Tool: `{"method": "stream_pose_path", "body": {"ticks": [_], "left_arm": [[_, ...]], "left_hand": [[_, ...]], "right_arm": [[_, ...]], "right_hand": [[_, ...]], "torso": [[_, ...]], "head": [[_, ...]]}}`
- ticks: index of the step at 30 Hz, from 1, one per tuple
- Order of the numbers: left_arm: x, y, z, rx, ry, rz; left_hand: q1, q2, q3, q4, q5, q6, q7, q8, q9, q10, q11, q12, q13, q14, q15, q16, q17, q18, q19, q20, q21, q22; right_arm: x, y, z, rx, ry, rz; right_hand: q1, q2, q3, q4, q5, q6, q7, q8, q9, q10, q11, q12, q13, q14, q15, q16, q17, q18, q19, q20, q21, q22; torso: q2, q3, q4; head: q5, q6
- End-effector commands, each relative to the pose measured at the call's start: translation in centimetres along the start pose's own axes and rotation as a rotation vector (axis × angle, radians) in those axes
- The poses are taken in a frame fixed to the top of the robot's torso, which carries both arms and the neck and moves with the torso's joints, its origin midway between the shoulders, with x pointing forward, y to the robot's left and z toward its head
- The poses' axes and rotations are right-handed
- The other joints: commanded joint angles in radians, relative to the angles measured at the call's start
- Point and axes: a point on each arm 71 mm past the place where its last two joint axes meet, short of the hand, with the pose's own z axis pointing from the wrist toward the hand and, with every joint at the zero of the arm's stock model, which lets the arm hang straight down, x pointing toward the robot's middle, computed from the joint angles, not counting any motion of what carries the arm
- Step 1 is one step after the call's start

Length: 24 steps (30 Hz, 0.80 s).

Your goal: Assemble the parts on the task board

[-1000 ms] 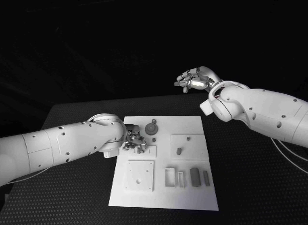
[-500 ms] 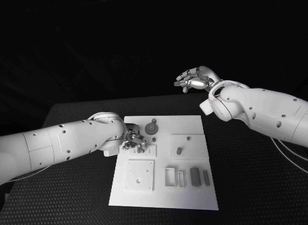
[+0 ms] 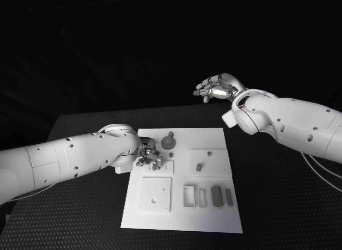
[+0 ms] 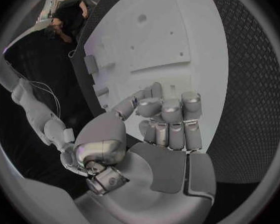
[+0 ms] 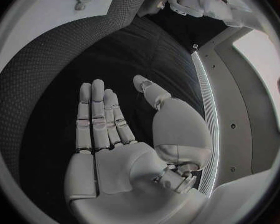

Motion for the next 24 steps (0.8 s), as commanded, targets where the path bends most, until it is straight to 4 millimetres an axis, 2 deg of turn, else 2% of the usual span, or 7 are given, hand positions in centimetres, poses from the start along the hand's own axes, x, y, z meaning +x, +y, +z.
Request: {"method": "stream_pose_path", "body": {"ticks": [1, 14, 17, 18, 24], "left_arm": [[0.48, -0.71, 0.01, 0.033, 0.038, 0.007], [0.17, -0.44, 0.14, 0.022, 0.019, -0.004], [0.1, -0.48, 0.35, 0.014, 0.011, 0.005], [0.09, -0.49, 0.44, 0.011, 0.017, 0.009], [0.01, -0.36, 0.56, 0.003, 0.021, 0.011]], "left_hand": [[0.024, 0.015, 0.012, -0.007, 0.004, 0.172, -0.107, 0.006, -0.002, -0.04, -0.033, 0.004, -0.001, 0.018, -0.025, 0.004, -0.001, 0.012, -0.005, -0.101, 0.001, 0.009], [0.027, 0.015, 0.01, -0.006, 0.003, 0.172, -0.107, 0.007, -0.003, -0.04, -0.033, 0.005, -0.003, 0.018, -0.025, 0.005, -0.002, 0.011, -0.005, -0.101, 0.002, 0.009], [0.026, 0.017, 0.006, -0.002, -0.015, 0.171, -0.107, 0.009, -0.005, -0.04, -0.033, 0.006, -0.005, 0.017, -0.024, 0.005, -0.004, 0.011, -0.005, -0.1, 0.002, 0.009], [0.023, 0.02, 0.003, 0.002, -0.033, 0.17, -0.107, 0.01, -0.007, -0.04, -0.032, 0.007, -0.006, 0.017, -0.024, 0.005, -0.005, 0.01, -0.005, -0.1, 0.002, 0.008], [0.01, 0.021, -0.005, 0.013, -0.068, 0.169, -0.106, 0.013, -0.011, -0.041, -0.031, 0.009, -0.01, 0.015, -0.025, 0.006, -0.008, 0.01, -0.007, -0.099, 0.0, 0.007]], "right_arm": [[0.12, 0.03, -0.01, -0.006, 0.014, -0.003], [0.14, 0.04, 0.0, -0.006, 0.014, -0.002], [0.14, 0.04, 0.0, -0.006, 0.014, -0.002], [0.18, 0.06, 0.01, -0.007, 0.015, -0.002], [0.11, 0.01, -0.01, -0.005, 0.013, -0.003]], "right_hand": [[0.002, 0.011, -0.001, -0.005, 0.005, -0.002, 0.01, 0.007, -0.001, -0.009, -0.001, 0.005, -0.002, 0.002, 0.008, -0.007, 0.001, 0.0, -0.01, 0.0, -0.004, 0.001], [0.002, 0.011, -0.001, -0.005, 0.005, -0.002, 0.01, 0.007, -0.002, -0.01, 0.0, 0.006, -0.003, 0.002, 0.008, -0.009, 0.003, 0.0, -0.01, 0.001, -0.005, 0.002], [0.003, 0.011, -0.001, -0.005, 0.005, -0.002, 0.01, 0.007, -0.002, -0.01, 0.0, 0.007, -0.004, 0.002, 0.008, -0.01, 0.004, 0.0, -0.01, 0.001, -0.005, 0.002], [0.003, 0.011, -0.001, -0.005, 0.005, -0.002, 0.01, 0.007, -0.002, -0.01, 0.0, 0.007, -0.004, 0.002, 0.008, -0.01, 0.004, 0.0, -0.01, 0.001, -0.005, 0.002], [0.003, 0.012, -0.001, -0.005, 0.005, -0.002, 0.01, 0.007, -0.002, -0.01, 0.0, 0.007, -0.005, 0.002, 0.008, -0.011, 0.005, 0.0, -0.011, 0.001, -0.005, 0.002]], "torso": [[0.0, -0.0006, -0.0001], [0.0, -0.0006, -0.0001], [0.0, 0.0001, -0.0002], [0.0, 0.0001, -0.0005], [0.0, 0.0005, -0.0015]], "head": [[0.0, -0.001], [0.0, 0.002], [0.0, 0.001], [0.0, 0.002], [0.0, -0.001]]}}
